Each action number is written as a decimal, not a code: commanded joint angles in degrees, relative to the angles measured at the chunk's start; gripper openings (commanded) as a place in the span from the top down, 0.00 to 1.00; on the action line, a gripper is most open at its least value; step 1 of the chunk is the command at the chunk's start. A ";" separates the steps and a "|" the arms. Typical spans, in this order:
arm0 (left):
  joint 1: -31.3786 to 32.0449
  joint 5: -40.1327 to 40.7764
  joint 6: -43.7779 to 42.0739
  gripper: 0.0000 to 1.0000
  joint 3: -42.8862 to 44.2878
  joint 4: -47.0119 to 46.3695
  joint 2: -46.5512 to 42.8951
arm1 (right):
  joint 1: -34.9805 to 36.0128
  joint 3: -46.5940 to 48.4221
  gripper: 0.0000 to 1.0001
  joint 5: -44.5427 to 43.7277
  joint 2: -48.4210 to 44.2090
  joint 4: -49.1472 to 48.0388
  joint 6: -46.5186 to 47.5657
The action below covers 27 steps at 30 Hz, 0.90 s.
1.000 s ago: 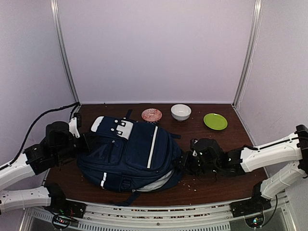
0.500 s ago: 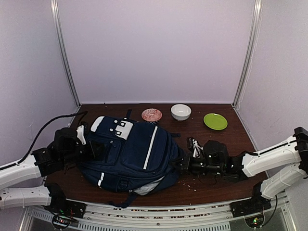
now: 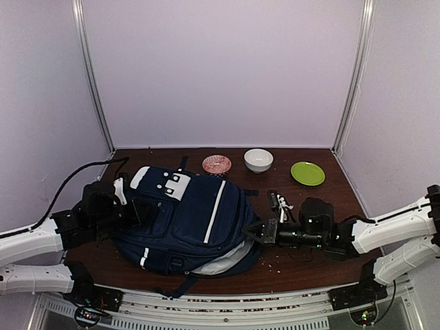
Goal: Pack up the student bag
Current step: Adjust the student bag at the center of the board.
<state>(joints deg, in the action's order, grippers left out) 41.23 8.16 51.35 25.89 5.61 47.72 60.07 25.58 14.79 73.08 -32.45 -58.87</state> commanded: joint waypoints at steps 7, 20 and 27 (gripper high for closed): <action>-0.23 0.27 1.50 1.00 -1.82 -4.85 2.30 | -0.43 -6.08 1.00 13.86 9.59 -46.31 6.21; -0.25 0.27 0.38 1.00 -1.92 -5.51 2.14 | -2.84 -14.28 0.76 10.98 23.74 -57.13 2.69; -0.28 0.52 -3.77 0.96 1.79 1.54 -2.45 | -0.59 -22.06 0.42 -2.72 9.51 -41.32 1.87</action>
<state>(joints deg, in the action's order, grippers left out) 41.23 8.10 51.09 24.93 2.24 48.27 57.63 6.20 21.82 92.49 -84.18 -57.41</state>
